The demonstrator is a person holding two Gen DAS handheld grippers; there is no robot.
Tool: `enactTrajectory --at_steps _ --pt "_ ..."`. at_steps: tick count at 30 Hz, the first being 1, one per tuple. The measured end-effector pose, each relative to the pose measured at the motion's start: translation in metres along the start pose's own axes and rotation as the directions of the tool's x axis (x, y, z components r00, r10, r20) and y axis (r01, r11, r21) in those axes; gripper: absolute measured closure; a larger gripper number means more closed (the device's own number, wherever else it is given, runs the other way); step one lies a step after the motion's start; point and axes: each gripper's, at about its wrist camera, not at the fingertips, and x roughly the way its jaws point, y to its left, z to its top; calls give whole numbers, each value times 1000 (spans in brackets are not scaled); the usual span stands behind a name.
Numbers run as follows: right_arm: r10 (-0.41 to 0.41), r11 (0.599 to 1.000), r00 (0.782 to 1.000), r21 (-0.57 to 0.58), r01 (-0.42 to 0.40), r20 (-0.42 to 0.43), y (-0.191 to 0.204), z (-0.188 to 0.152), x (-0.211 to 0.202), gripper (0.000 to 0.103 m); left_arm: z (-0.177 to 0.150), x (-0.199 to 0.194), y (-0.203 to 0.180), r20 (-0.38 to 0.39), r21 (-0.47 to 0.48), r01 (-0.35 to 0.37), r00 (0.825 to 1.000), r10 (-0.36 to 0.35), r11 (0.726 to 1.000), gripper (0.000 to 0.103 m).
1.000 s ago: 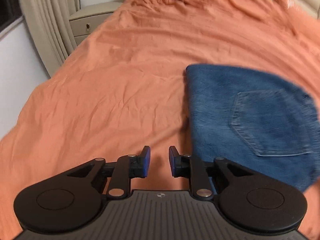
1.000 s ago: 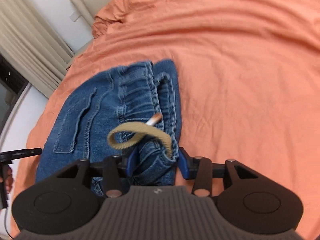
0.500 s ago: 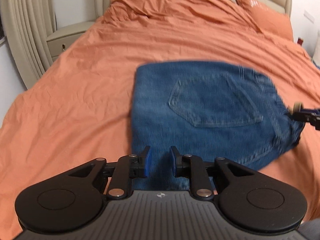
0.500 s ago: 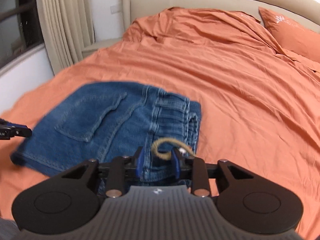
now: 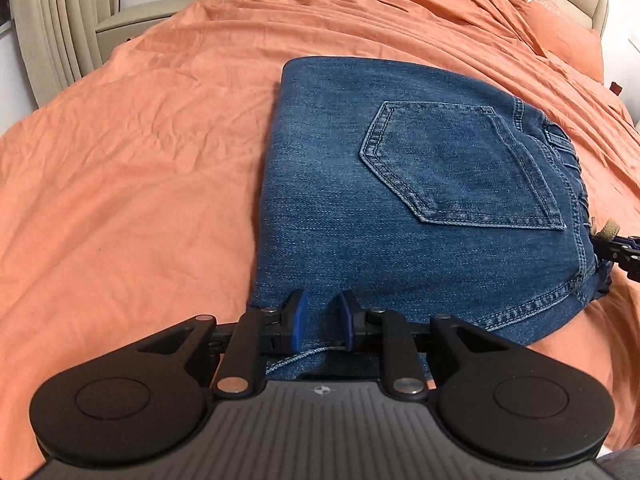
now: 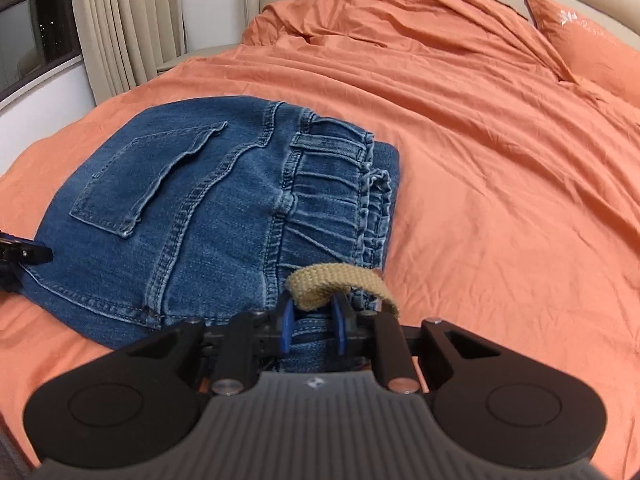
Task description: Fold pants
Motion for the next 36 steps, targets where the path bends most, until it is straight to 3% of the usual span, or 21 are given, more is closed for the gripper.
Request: enactTrajectory --at_steps 5,7,8,9,16,21,25,27,33,36 --pt "15 1000 999 -9 -15 -33 3 12 -9 87 7 -18 -13 3 33 -44 999 44 999 77" --pt "25 1000 999 -14 -26 -40 2 19 -20 76 10 -32 -18 21 44 -49 999 48 998 77" --pt "27 1000 999 -15 -27 -43 1 22 -28 59 12 -41 -21 33 49 -50 998 49 998 77" --pt "34 999 999 -16 -35 -38 0 25 -36 55 13 -52 -25 52 56 -57 997 54 997 77" --pt "61 998 998 7 -61 21 -2 45 -120 44 29 -150 -63 210 113 -101 975 76 988 76" --pt "72 997 985 20 -76 158 3 53 -206 30 27 -233 -106 387 146 -170 916 102 974 54" --pt "55 998 957 -4 -57 283 14 45 -273 22 9 -290 -141 492 166 -195 866 90 967 42" --pt "32 999 939 -3 -33 343 21 32 -302 22 -5 -311 -158 544 152 -213 833 98 965 26" --pt "-68 998 869 25 65 490 39 -24 -353 21 -53 -329 -189 636 55 -207 762 125 977 5" --pt "-124 991 835 30 128 536 51 -55 -361 21 -69 -312 -195 635 23 -229 755 163 973 5"
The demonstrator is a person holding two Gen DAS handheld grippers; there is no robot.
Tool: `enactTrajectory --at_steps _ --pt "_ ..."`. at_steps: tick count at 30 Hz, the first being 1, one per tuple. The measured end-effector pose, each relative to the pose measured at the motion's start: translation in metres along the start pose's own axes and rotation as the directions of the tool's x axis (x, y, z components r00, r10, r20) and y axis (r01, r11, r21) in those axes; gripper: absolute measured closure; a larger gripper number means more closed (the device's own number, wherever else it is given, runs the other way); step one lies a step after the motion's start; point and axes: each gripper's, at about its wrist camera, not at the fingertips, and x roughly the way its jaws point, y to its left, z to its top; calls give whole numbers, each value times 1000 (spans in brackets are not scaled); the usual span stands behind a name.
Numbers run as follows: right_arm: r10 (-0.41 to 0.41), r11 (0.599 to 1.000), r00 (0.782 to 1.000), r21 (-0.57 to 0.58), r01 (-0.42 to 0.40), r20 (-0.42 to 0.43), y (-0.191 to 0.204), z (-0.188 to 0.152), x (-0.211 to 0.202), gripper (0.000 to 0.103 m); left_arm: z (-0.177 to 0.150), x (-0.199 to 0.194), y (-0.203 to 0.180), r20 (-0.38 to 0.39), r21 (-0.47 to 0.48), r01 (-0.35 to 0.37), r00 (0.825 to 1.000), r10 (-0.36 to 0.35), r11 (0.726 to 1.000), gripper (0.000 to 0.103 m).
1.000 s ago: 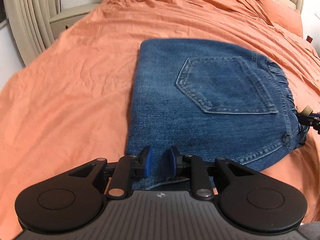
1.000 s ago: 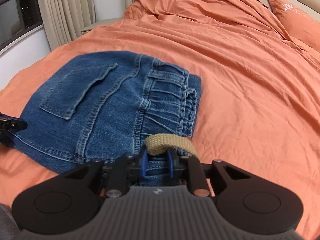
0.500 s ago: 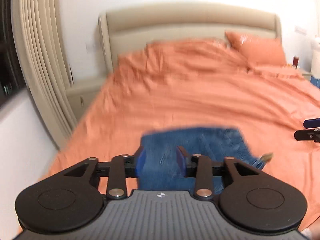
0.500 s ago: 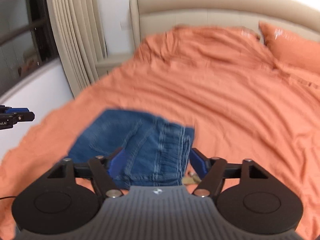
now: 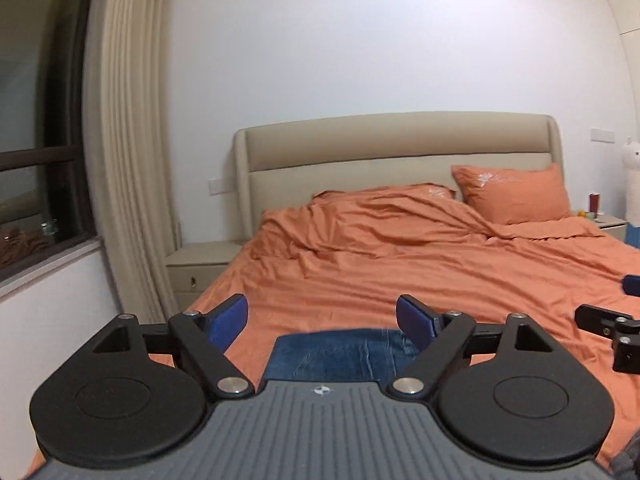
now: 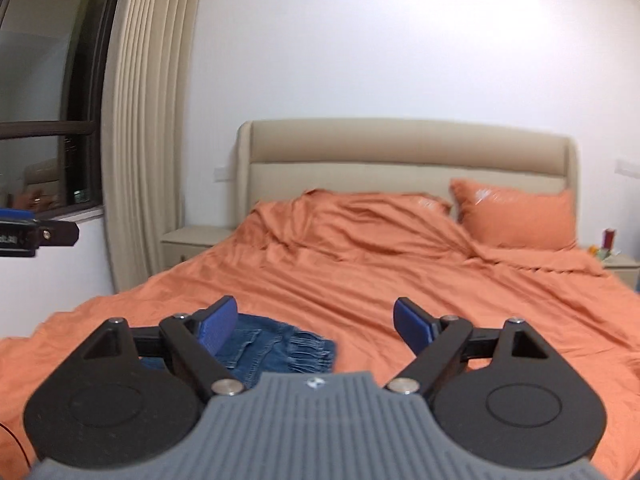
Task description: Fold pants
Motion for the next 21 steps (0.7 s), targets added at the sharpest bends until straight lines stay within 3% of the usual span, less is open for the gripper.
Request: enactTrajectory --at_steps 6,10,16,21 --pt "-12 1000 998 15 13 -62 18 -44 3 21 -50 22 -7 -108 -92 -32 994 22 995 5" --pt "-10 999 990 29 14 -141 23 -77 32 21 -79 43 -17 -206 -67 -49 978 34 997 5" --pt "-29 997 959 66 49 -283 24 -111 78 21 -111 67 -21 -302 -48 -68 952 50 997 5" --pt "-19 996 939 78 48 -343 27 -123 101 21 -123 75 -19 -343 -59 -75 938 50 995 6"
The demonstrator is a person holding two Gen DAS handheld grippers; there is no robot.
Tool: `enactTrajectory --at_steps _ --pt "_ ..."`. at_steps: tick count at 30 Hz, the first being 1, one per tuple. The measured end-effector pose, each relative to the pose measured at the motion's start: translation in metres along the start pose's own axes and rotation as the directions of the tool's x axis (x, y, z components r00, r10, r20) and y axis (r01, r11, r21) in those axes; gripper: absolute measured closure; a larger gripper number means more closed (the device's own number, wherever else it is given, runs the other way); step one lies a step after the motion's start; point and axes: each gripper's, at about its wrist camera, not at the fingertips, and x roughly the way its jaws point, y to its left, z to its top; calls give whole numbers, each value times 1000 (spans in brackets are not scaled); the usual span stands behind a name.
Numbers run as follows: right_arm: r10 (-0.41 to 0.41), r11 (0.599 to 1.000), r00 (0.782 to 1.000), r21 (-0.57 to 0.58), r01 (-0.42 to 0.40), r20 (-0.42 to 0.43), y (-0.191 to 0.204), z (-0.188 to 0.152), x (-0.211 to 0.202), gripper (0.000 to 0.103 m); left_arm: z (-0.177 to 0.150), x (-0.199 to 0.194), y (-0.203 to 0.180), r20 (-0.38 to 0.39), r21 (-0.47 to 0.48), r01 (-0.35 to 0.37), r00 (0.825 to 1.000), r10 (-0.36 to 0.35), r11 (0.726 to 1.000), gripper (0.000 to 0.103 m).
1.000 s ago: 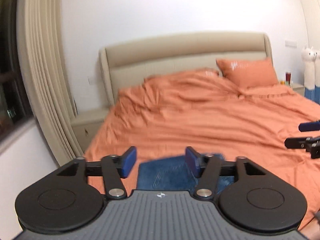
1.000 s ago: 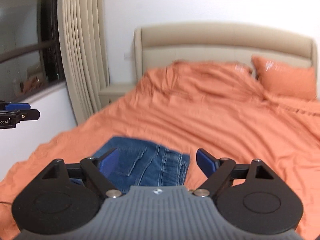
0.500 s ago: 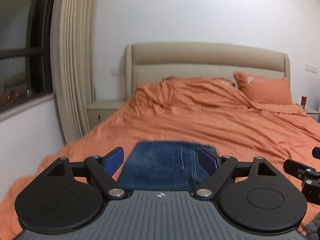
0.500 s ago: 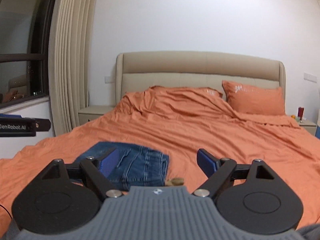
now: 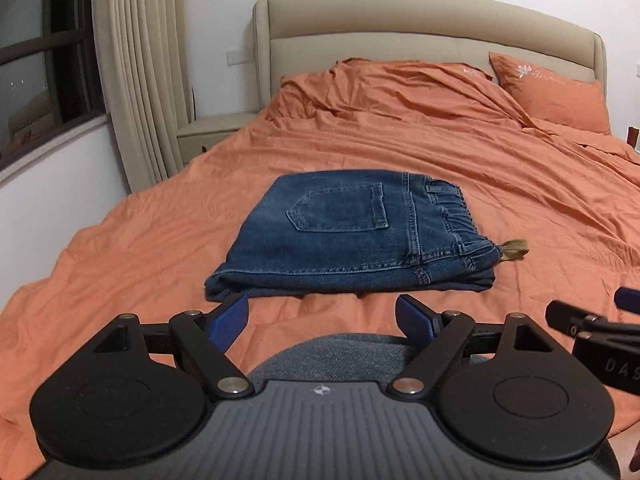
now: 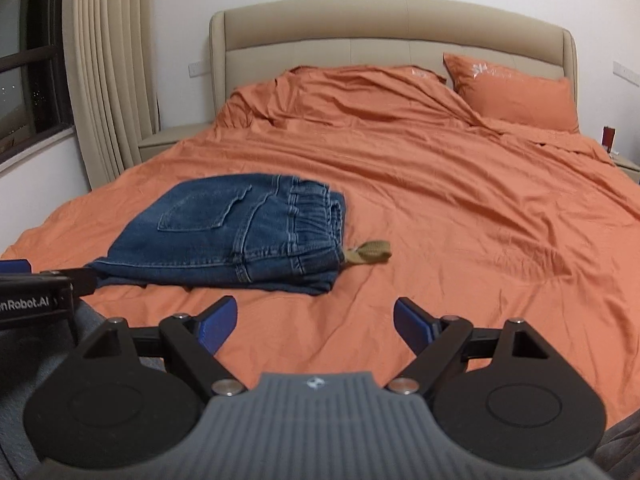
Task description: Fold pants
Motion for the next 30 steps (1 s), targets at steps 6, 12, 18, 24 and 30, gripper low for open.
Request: enactTrajectory --at_steps 6,12,18,24,30 --pt "5 1000 998 2 -5 -60 3 -5 11 21 -1 7 2 -27 -5 11 1000 -11 1000 6" --pt "7 1000 999 4 -7 -52 2 -6 5 21 -1 5 1 -25 -5 11 1000 -11 1000 6" --pt "12 1000 999 6 -12 -40 1 -3 0 21 -1 4 2 -23 -3 10 1000 -10 1000 6" --pt "10 1000 1000 3 -10 -26 1 -1 -5 21 -1 4 2 -23 -4 11 1000 -11 1000 6" --pt "13 1000 1000 2 -13 -25 1 0 -7 21 -1 4 2 -24 -5 11 1000 -11 1000 6"
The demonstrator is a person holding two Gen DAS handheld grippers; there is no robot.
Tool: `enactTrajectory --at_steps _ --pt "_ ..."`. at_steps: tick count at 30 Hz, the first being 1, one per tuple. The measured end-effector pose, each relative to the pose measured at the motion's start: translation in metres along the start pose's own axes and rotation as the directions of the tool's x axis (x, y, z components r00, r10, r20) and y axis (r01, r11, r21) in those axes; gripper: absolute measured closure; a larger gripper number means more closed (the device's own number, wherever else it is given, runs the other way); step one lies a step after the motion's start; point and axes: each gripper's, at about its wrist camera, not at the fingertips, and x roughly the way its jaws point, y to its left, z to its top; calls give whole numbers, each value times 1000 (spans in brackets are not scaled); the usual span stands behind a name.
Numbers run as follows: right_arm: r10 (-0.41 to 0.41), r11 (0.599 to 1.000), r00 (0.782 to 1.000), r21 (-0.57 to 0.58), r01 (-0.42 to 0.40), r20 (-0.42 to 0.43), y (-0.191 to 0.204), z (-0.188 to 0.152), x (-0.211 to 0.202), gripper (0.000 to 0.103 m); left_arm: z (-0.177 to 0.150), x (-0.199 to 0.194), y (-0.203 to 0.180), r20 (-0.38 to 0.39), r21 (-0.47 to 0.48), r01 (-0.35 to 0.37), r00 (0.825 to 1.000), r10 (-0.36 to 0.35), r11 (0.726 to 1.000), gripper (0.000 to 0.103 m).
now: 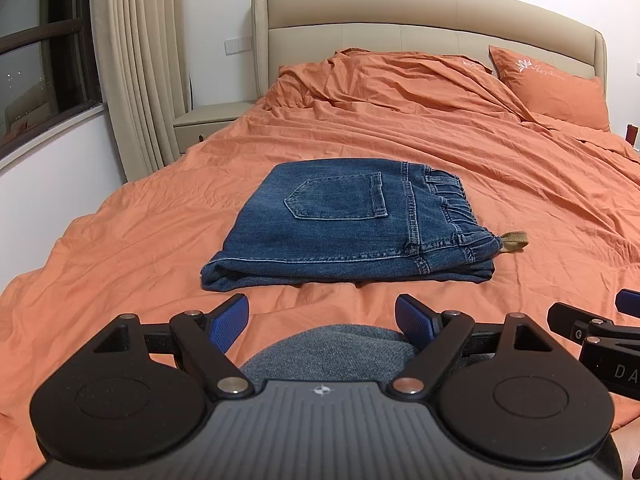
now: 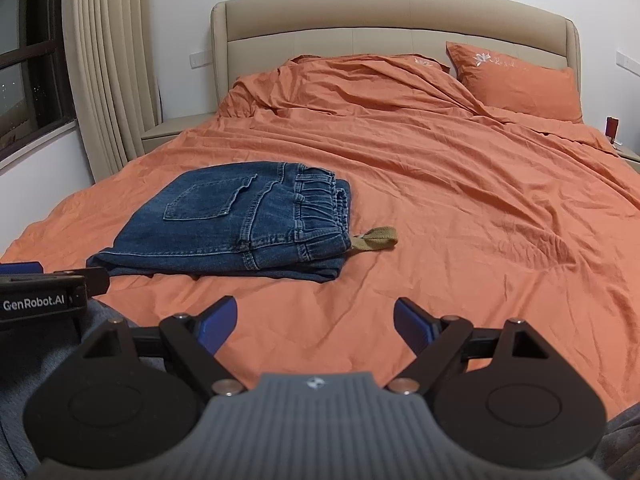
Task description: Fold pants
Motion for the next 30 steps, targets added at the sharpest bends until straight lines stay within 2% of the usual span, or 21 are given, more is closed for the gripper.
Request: enactTrajectory --at_steps 30 --pt "-6 1000 1000 26 6 5 -4 5 -7 21 0 0 -1 1 1 -2 1000 2 1000 6"
